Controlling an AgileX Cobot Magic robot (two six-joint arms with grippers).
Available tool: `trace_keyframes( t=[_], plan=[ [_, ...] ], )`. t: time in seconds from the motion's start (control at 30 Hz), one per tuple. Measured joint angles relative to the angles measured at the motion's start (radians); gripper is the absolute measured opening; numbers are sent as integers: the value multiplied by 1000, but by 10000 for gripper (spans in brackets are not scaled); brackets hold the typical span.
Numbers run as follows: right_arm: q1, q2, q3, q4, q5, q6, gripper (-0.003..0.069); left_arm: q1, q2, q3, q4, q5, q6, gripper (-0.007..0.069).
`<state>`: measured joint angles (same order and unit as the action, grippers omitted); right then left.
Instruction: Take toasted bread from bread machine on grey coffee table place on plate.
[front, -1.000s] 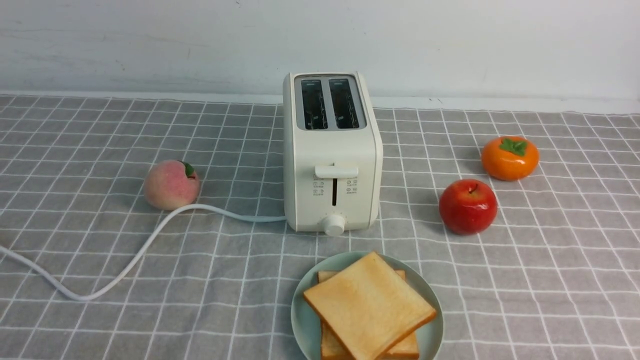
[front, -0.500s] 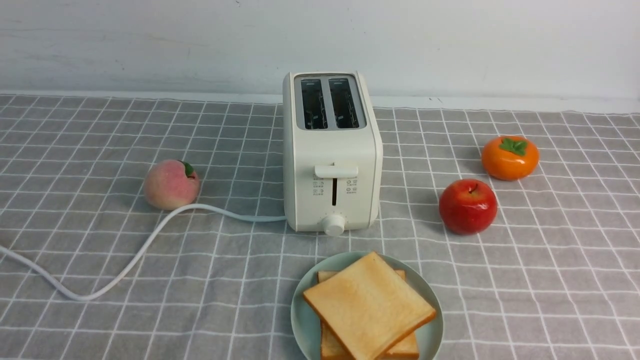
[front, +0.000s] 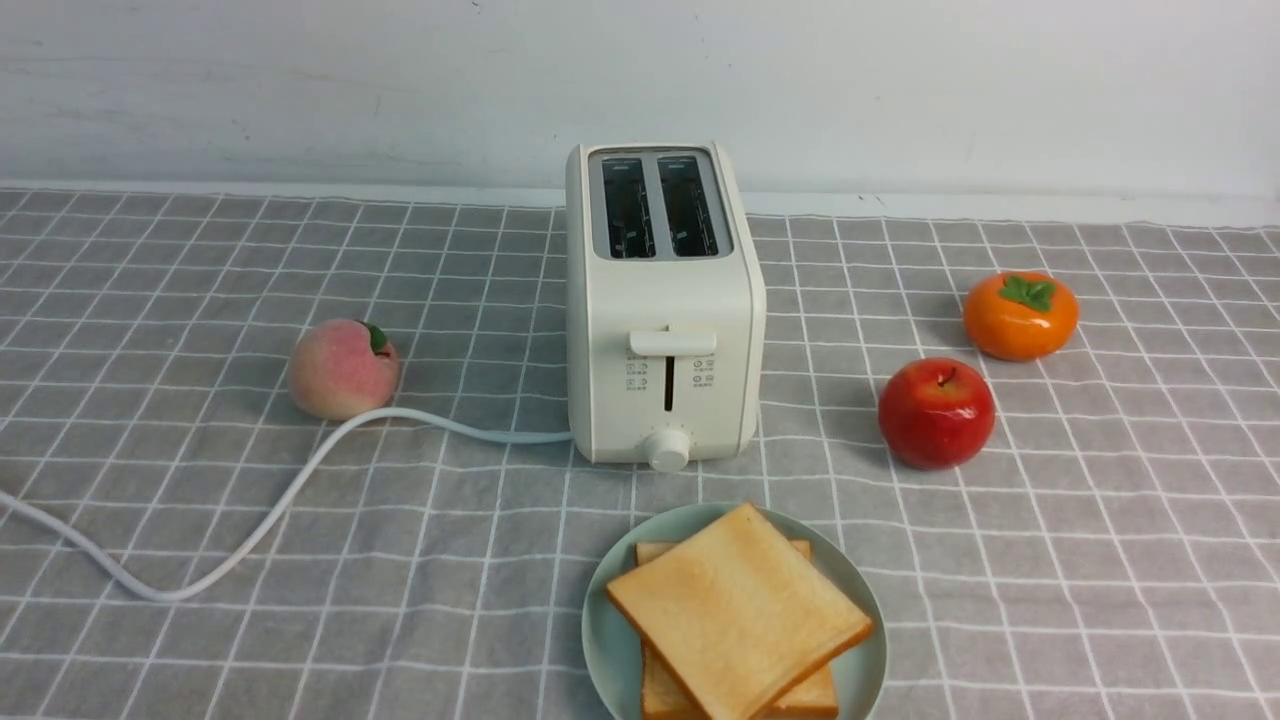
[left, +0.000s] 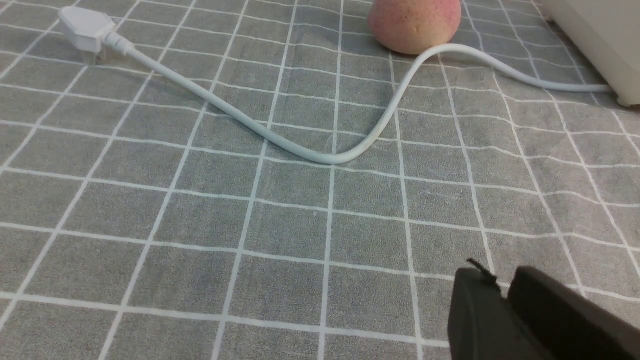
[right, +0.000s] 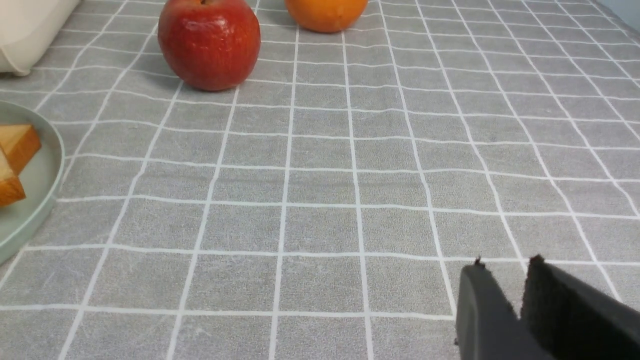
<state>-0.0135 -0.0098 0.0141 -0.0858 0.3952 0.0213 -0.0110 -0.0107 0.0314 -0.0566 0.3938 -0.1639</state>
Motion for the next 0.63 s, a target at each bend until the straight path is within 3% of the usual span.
trace_keyframes(
  t=[0.63],
  plan=[
    [0, 0, -1, 4, 0, -1, 165, 0, 0, 0, 0, 0, 0, 102]
  ],
)
